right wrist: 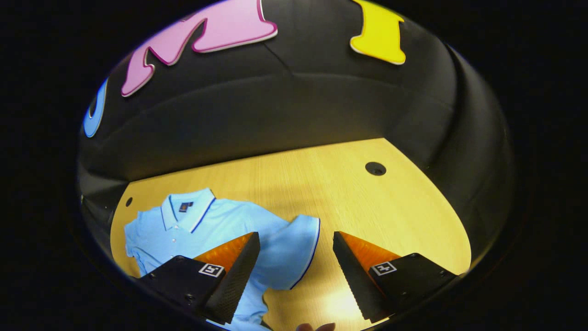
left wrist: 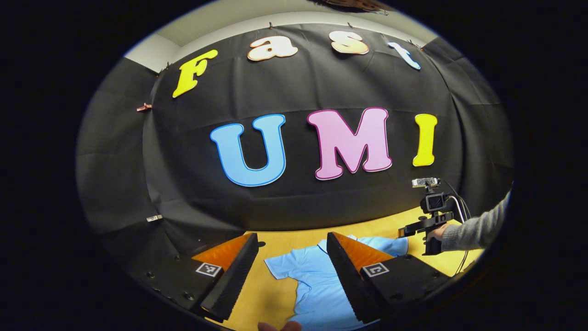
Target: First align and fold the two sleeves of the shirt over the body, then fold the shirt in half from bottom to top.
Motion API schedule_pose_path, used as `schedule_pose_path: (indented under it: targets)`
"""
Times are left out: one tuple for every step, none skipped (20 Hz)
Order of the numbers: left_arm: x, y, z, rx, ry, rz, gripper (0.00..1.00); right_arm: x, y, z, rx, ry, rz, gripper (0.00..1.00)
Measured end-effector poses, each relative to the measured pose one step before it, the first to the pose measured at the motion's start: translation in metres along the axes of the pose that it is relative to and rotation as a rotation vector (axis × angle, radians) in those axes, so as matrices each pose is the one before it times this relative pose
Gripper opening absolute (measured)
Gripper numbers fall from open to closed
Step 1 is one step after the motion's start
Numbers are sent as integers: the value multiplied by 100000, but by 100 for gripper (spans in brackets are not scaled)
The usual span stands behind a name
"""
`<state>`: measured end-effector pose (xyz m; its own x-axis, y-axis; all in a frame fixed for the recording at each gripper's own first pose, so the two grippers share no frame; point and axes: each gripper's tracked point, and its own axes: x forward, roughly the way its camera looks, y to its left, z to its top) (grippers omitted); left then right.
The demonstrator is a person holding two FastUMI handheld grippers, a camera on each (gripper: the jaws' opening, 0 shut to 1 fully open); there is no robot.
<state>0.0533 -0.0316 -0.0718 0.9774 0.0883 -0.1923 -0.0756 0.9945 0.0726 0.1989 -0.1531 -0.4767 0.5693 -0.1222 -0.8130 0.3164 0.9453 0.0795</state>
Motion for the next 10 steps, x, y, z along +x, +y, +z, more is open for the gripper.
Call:
schedule_pose_path:
  targets:
    - [25, 61, -291, -249, 784, 424, 95, 1049, -246, -593, 67, 1705, -781, 100]
    - [158, -57, -130, -451, 707, 356, 95, 874, -124, -501, -74, 1426, -525, 100]
    - [83, -105, -422, -407, 706, 319, 95, 784, -92, -485, 8, 1433, -512, 99]
    - [39, -88, -177, -289, 614, 381, 95, 747, -20, -502, -170, 1409, -621, 100]
    - [13, -71, -230, -194, 576, 230, 95, 566, -18, -510, -260, 1447, -206, 100]
    - [76, -119, -100, -175, 523, 167, 95, 379, -61, -342, -331, 1102, -306, 99]
    - [-16, -15, -267, -25, 440, 196, 95, 382, -79, -322, -596, 899, -508, 99]
    - [-40, 43, -7, 88, 444, 354, 95, 341, -31, -370, -929, 883, -615, 99]
    - [-58, -12, -118, -34, 373, 210, 95, -19, -55, 73, -1308, -512, -757, 99]
    - [-24, -7, -14, -97, 300, 172, 95, 328, 91, 20, -979, -288, 33, 100]
